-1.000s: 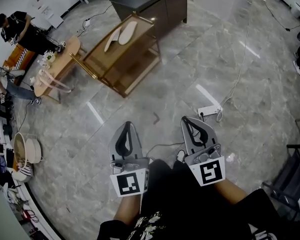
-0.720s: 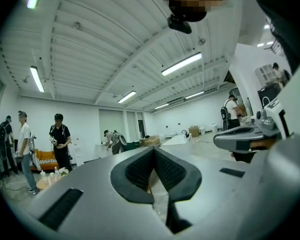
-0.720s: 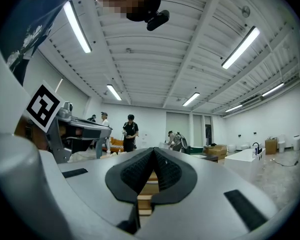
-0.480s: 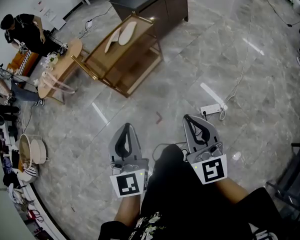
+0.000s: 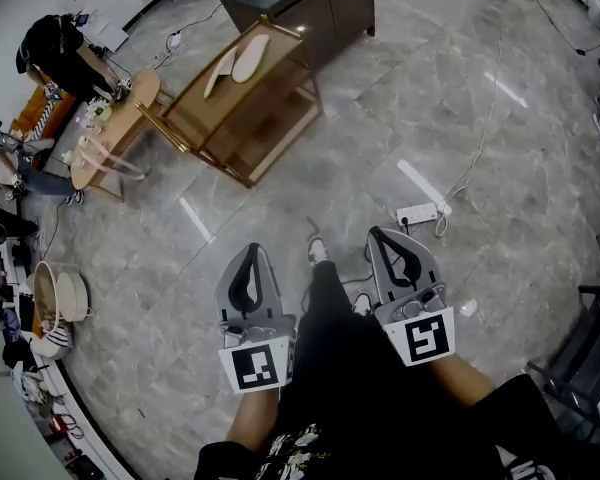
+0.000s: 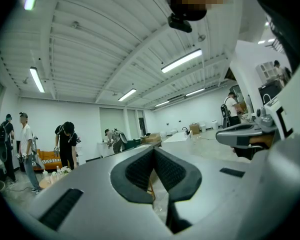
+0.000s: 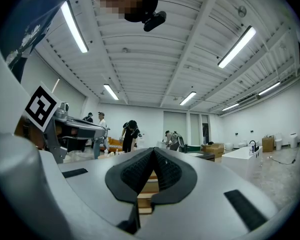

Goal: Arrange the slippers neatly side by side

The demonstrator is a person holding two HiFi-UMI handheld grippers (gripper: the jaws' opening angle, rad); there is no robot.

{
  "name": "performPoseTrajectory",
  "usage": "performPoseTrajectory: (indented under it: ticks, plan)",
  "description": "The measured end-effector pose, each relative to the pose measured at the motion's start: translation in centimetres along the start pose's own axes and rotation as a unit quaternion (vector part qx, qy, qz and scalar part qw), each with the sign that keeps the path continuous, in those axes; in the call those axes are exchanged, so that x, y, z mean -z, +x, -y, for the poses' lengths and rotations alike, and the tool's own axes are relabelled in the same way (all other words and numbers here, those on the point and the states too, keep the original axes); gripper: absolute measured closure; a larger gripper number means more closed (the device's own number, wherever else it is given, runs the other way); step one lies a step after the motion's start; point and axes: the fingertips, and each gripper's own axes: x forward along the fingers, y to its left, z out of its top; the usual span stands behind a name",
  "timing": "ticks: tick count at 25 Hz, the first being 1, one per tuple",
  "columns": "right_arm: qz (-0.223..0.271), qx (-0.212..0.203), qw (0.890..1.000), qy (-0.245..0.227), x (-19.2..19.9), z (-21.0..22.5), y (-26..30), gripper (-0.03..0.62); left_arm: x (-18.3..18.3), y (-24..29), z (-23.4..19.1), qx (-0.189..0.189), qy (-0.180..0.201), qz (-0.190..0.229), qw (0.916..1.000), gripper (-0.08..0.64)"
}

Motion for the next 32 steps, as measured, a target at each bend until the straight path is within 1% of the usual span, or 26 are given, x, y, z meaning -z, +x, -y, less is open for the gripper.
performPoseTrajectory:
  ticks: [4, 7, 9, 11, 14, 18, 21, 25, 32]
  plan:
    - [-0.004, -0.003, 1.000, -0.004, 0.7, 0.4, 0.9, 0.601, 0.3, 0.3, -0.5, -0.007, 0.003, 0.007, 0.9999, 0.558]
    - [-0.002, -0.011, 1.000, -0.001, 0.6, 0.2, 1.7, 0.601, 1.0, 0.6, -1.3, -0.014, -0.009, 0.004, 0.9998, 0.558]
    - [-0.007, -0.014, 1.000, -0.005, 0.8, 0.3, 2.2, 0.601, 0.7, 1.3, -1.7, -0.012, -0.011, 0.013, 0.9998, 0.558]
    - [-0.010, -0.009, 1.000, -0.011, 0.9, 0.7, 2.9, 0.601, 0.9, 2.1, -2.0, -0.007, -0.010, 0.011, 0.9999, 0.558]
    - [-0.020, 0.002, 1.000, -0.005, 1.4, 1.0, 3.3, 0.601, 1.6, 2.8, -2.8, -0.006, -0.012, 0.002, 0.9999, 0.558]
    - [-0.038, 0.001, 0.999, -0.009, 2.5, 1.3, 4.6, 0.601, 2.0, 4.3, -4.0, -0.008, -0.007, 0.001, 0.9999, 0.558]
    - [-0.030, -0.006, 1.000, -0.008, 2.6, 1.4, 6.6, 0.601, 2.4, 5.7, -4.9, -0.017, -0.004, 0.000, 0.9999, 0.558]
    - [-0.026, -0.026, 0.999, -0.014, 2.3, 1.2, 10.2, 0.601, 2.2, 8.0, -6.5, -0.024, -0.010, 0.002, 0.9997, 0.558]
    - [-0.006, -0.062, 0.998, -0.021, 0.9, -0.3, 17.9, 0.601, 2.2, 11.2, -11.3, -0.046, -0.019, -0.004, 0.9987, 0.558]
